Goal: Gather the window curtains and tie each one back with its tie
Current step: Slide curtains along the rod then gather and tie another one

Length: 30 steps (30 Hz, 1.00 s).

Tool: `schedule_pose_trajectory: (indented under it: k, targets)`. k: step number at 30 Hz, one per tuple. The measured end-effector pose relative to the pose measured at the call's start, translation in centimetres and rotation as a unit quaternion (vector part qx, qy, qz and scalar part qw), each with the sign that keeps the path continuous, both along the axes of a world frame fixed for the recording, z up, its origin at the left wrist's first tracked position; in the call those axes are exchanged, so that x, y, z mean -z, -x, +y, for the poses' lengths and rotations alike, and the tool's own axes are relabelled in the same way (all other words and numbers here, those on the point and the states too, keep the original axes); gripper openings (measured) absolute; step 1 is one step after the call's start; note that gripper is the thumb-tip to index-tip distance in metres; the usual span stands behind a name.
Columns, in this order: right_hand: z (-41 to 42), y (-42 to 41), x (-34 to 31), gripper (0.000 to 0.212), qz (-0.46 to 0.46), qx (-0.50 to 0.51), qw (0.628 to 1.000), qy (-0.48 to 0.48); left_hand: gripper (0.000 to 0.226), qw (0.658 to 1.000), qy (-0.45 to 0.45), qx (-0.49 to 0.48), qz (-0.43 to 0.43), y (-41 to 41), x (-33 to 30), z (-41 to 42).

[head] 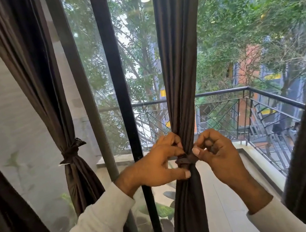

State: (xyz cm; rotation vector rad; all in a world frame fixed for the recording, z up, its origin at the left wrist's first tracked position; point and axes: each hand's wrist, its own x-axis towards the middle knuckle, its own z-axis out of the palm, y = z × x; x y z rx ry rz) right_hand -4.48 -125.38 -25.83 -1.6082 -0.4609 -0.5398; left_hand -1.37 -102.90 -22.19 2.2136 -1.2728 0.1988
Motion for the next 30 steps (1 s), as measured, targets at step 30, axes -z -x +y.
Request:
schedule_pose_trajectory:
  k: [30]
  targets:
    - [-0.1,0.6,-5.2,0.023,0.236,-0.102,0.959,0.122,0.025,0.978,0.106,-0.068,-0.168,1.0,1.3,0.7]
